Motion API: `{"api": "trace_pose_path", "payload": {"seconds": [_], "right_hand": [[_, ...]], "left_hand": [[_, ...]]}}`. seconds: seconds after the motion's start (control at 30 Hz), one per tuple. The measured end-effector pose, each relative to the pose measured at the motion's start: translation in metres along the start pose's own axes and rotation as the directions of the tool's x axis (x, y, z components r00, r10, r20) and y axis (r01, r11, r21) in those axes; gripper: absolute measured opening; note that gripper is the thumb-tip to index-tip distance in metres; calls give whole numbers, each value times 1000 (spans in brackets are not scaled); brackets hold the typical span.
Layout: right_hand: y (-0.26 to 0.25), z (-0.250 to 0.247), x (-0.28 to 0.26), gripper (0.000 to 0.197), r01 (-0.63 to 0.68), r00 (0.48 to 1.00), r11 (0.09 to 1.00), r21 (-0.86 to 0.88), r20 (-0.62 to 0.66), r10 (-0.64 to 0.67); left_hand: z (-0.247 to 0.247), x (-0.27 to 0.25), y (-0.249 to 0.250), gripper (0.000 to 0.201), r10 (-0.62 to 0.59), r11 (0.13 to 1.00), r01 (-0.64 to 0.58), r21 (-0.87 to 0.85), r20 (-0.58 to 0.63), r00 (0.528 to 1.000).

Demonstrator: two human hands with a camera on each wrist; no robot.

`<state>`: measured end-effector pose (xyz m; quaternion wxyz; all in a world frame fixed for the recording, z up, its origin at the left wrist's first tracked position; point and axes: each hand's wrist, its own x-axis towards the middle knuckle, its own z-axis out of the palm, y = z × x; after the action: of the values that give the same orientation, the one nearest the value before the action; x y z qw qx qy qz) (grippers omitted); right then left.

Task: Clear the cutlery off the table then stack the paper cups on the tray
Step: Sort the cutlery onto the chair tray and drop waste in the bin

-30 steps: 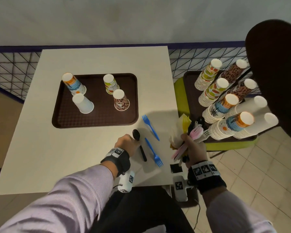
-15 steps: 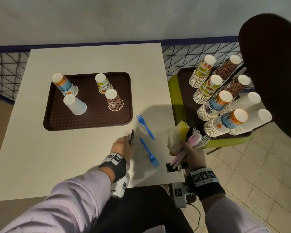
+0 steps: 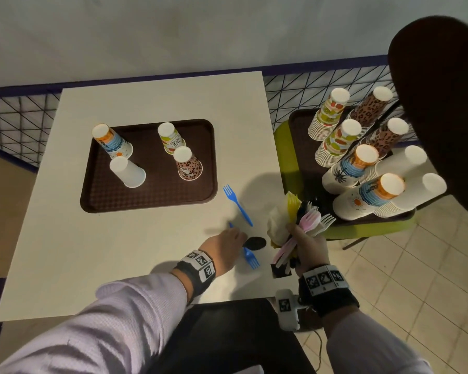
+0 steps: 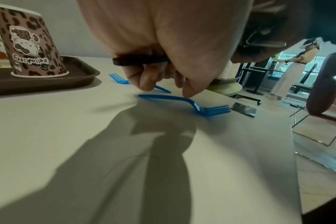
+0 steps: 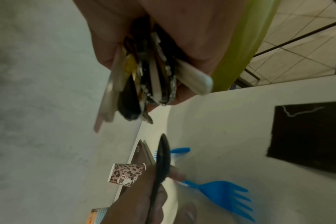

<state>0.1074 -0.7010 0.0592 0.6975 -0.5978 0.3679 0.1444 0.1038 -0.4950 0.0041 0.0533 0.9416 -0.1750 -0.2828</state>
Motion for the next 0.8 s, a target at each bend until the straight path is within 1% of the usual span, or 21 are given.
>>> {"api": "trace_pose_path", "payload": {"seconds": [0.07, 0.1, 0.17, 0.2, 0.33, 0.4, 0.47, 0.53, 0.57, 0.63, 0.73, 0.8], "right_hand": [[-2, 0, -1, 27, 0, 1000, 1000, 7, 0, 0], [-3, -1, -1, 29, -2, 1000, 1000, 13, -1, 2], [-5, -2, -2, 31, -1, 1000, 1000, 29, -5, 1], [-5, -3, -2, 30, 3, 1000, 1000, 30, -6, -2], [-8, -7, -5, 28, 5, 1000, 1000, -12, 1, -5], [-10, -9, -7, 24, 4, 1000, 1000, 9, -9, -4], [-13, -12, -8, 25, 2, 1000, 1000, 26, -17, -2], [-16, -15, -9, 23, 11, 1000, 1000, -4, -22, -11], [-17, -17, -9, 23, 20, 1000, 1000, -23, -24, -20], [-19, -21, -9, 24, 29, 999, 998, -47, -33, -31], [-21, -22, -7, 27, 25, 999, 999, -40, -35, -27], [-21, -22, -6, 27, 15, 1000, 999, -30, -22, -16]], "left_hand": [[2, 4, 1, 42, 3, 999, -5, 47, 39, 999], [4, 6, 0, 42, 1, 998, -5, 61, 61, 998], [4, 8, -1, 38, -22, 999, 18, 51, 82, 996], [5, 9, -2, 36, -45, 999, 43, 21, 75, 996], [11, 8, -6, 37, -61, 998, 62, -32, 24, 998], [11, 7, -9, 32, -19, 996, 15, -83, -42, 999], [8, 3, -12, 26, 30, 993, -38, -108, -74, 997], [4, 1, -13, 20, -21, 988, 8, -155, -82, 996], [1, 2, -14, 19, -66, 981, 50, -188, -81, 995], [-1, 6, -17, 26, -167, 953, 141, -269, -75, 983], [-12, 14, -17, 35, -339, 855, 280, -436, -61, 939], [-23, 22, -14, 37, -430, 801, 350, -486, -60, 901]]}}
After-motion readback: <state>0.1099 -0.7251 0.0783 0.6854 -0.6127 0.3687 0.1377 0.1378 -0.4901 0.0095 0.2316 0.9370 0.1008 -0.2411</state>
